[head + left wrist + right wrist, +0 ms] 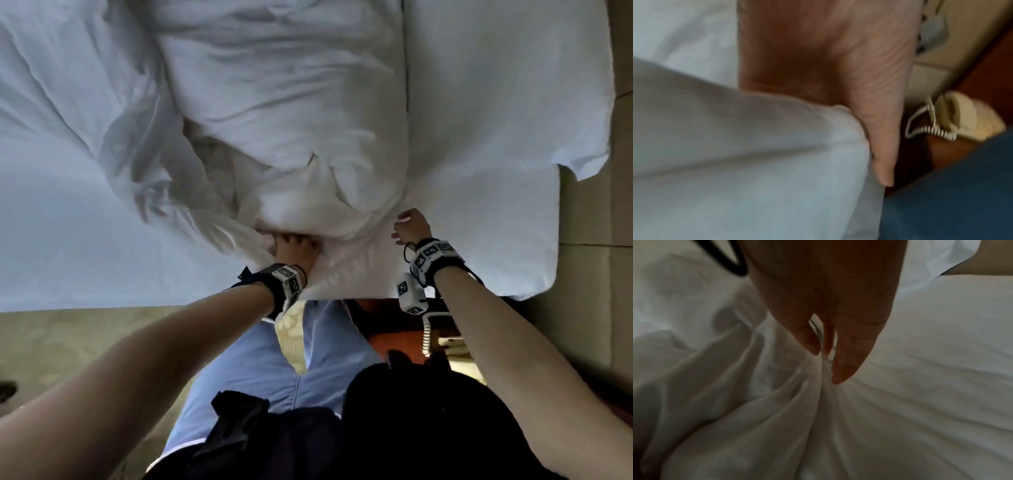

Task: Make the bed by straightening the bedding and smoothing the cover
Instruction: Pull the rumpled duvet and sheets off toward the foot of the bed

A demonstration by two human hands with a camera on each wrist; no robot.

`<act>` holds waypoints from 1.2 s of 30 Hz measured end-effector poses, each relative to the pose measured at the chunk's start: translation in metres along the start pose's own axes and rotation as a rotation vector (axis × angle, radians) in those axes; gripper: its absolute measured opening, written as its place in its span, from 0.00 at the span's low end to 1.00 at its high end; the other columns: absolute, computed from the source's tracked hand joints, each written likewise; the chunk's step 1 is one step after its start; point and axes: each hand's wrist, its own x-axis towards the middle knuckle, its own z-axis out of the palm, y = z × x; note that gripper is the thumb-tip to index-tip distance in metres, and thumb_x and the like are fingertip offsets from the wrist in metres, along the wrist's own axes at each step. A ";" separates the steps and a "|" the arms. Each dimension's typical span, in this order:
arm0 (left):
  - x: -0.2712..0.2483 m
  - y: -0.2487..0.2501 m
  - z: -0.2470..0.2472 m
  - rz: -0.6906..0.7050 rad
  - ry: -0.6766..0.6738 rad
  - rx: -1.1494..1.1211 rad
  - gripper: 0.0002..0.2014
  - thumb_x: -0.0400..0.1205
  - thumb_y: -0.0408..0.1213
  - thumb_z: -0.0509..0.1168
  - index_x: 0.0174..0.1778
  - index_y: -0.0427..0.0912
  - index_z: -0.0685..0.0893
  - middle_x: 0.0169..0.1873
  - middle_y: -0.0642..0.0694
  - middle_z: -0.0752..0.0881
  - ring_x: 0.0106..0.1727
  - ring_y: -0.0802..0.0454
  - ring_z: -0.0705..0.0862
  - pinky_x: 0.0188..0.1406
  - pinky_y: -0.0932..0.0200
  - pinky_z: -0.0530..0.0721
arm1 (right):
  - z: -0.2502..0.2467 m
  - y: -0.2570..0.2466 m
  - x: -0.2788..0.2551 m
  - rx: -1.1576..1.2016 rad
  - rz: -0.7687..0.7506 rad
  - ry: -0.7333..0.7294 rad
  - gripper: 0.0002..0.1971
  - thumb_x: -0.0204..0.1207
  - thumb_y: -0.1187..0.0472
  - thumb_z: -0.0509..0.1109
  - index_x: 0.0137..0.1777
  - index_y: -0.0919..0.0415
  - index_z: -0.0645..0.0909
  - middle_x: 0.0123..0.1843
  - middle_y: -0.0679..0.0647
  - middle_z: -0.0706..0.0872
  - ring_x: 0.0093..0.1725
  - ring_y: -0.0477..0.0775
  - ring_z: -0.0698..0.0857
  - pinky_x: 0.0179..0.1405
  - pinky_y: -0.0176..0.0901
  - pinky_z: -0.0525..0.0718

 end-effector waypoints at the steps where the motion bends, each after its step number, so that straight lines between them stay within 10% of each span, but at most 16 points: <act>1: 0.004 0.005 0.001 -0.044 0.017 -0.014 0.20 0.86 0.40 0.52 0.75 0.47 0.69 0.73 0.40 0.71 0.74 0.31 0.68 0.71 0.21 0.58 | -0.002 0.003 0.006 -0.021 -0.004 -0.014 0.06 0.79 0.67 0.61 0.53 0.58 0.70 0.53 0.65 0.82 0.47 0.65 0.87 0.52 0.60 0.87; 7: 0.008 0.012 -0.004 -0.122 0.020 -0.127 0.17 0.85 0.31 0.53 0.67 0.38 0.78 0.64 0.37 0.82 0.66 0.36 0.81 0.60 0.47 0.78 | -0.009 0.025 0.052 0.043 0.013 -0.102 0.20 0.75 0.57 0.66 0.66 0.59 0.70 0.56 0.60 0.77 0.48 0.61 0.83 0.33 0.46 0.83; 10: 0.003 0.000 -0.022 -0.114 0.047 -0.229 0.17 0.79 0.34 0.62 0.65 0.47 0.81 0.61 0.44 0.86 0.64 0.42 0.83 0.58 0.50 0.82 | -0.004 0.037 0.079 0.102 0.047 -0.163 0.28 0.60 0.45 0.67 0.59 0.57 0.70 0.50 0.56 0.78 0.43 0.56 0.81 0.41 0.44 0.80; 13: -0.004 -0.017 -0.044 -0.076 0.099 -0.421 0.25 0.78 0.34 0.59 0.72 0.59 0.75 0.65 0.51 0.83 0.65 0.44 0.81 0.60 0.52 0.83 | -0.008 0.005 0.031 0.266 0.087 -0.182 0.14 0.77 0.53 0.60 0.60 0.55 0.67 0.52 0.61 0.78 0.35 0.56 0.81 0.34 0.42 0.78; 18: -0.027 -0.049 -0.077 -0.084 0.319 -0.744 0.20 0.74 0.30 0.57 0.59 0.43 0.86 0.55 0.41 0.88 0.58 0.43 0.84 0.59 0.51 0.82 | -0.016 -0.032 -0.019 0.470 0.052 -0.223 0.22 0.86 0.53 0.57 0.75 0.66 0.65 0.58 0.68 0.78 0.37 0.61 0.83 0.31 0.45 0.86; 23: -0.065 -0.087 -0.102 0.018 0.662 -1.013 0.25 0.64 0.34 0.51 0.48 0.28 0.87 0.43 0.34 0.89 0.43 0.53 0.86 0.49 0.55 0.82 | -0.019 -0.068 -0.052 0.782 0.041 -0.343 0.27 0.86 0.50 0.57 0.79 0.64 0.58 0.69 0.73 0.78 0.44 0.66 0.86 0.46 0.52 0.87; 26: -0.096 -0.105 -0.116 0.048 0.748 -1.210 0.16 0.69 0.26 0.55 0.45 0.26 0.86 0.27 0.54 0.85 0.24 0.76 0.78 0.32 0.71 0.78 | -0.014 -0.096 -0.071 0.956 0.030 -0.369 0.28 0.85 0.50 0.58 0.79 0.63 0.58 0.70 0.74 0.76 0.51 0.71 0.86 0.61 0.59 0.84; 30: -0.143 -0.125 -0.129 0.025 0.809 -1.496 0.19 0.60 0.17 0.53 0.34 0.42 0.83 0.14 0.60 0.79 0.18 0.66 0.74 0.13 0.71 0.70 | -0.007 -0.138 -0.099 1.185 0.026 -0.452 0.32 0.84 0.49 0.59 0.81 0.61 0.53 0.79 0.71 0.65 0.73 0.72 0.74 0.70 0.63 0.76; 36: -0.194 -0.162 -0.134 0.126 1.005 -1.743 0.23 0.57 0.18 0.53 0.37 0.42 0.87 0.24 0.49 0.84 0.29 0.50 0.80 0.23 0.65 0.75 | 0.000 -0.191 -0.131 1.292 0.036 -0.576 0.39 0.81 0.42 0.61 0.84 0.58 0.48 0.81 0.67 0.63 0.77 0.69 0.69 0.62 0.62 0.82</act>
